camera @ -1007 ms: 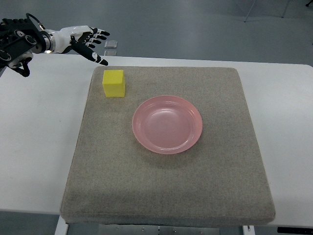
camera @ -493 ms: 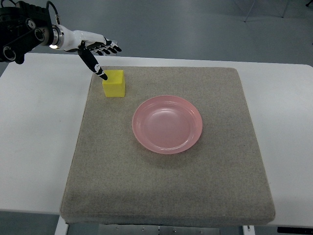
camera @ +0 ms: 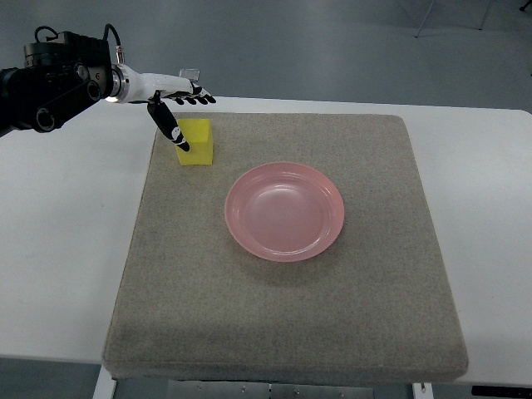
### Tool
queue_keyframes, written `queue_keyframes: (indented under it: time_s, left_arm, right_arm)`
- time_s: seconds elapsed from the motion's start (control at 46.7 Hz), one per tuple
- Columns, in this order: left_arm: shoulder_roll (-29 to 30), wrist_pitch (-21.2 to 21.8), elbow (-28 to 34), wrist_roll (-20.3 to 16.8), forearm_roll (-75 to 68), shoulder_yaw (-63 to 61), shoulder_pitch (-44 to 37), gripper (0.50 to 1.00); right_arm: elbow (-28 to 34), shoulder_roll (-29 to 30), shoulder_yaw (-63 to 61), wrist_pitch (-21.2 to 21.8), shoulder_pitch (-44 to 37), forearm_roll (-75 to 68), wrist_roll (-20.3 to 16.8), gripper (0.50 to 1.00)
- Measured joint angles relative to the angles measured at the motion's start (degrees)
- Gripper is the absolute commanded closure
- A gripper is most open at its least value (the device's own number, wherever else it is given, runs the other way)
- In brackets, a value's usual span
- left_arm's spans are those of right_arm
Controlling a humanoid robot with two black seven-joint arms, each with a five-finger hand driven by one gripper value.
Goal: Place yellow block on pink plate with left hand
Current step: 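Lower the left hand onto the yellow cube and close fingers around it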
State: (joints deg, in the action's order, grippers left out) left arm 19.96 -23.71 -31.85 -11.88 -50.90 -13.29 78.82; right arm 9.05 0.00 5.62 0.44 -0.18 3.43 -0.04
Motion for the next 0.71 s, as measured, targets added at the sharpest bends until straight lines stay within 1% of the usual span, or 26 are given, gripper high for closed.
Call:
queue_keyframes:
  time_s: [0.3, 0.557, 0.707]
  left_arm:
    - [-1.51, 0.06, 0.28, 0.02, -0.61, -0.08, -0.80, 0.510]
    - [-5.98, 0.33, 6.39, 0.03, -0.90, -0.27, -0.91, 0.510]
    - [-6.66, 0.28, 6.99, -0.02, -1.04, -2.62, -0.63, 0.514]
  right_arm:
    - [0.00, 0.00, 0.00, 0.00, -0.01, 0.00, 0.02, 0.576]
    - [0.00, 0.00, 0.00, 0.00, -0.01, 0.00, 0.02, 0.576]
    - [0.00, 0.00, 0.00, 0.00, 0.00, 0.00, 0.01, 0.576]
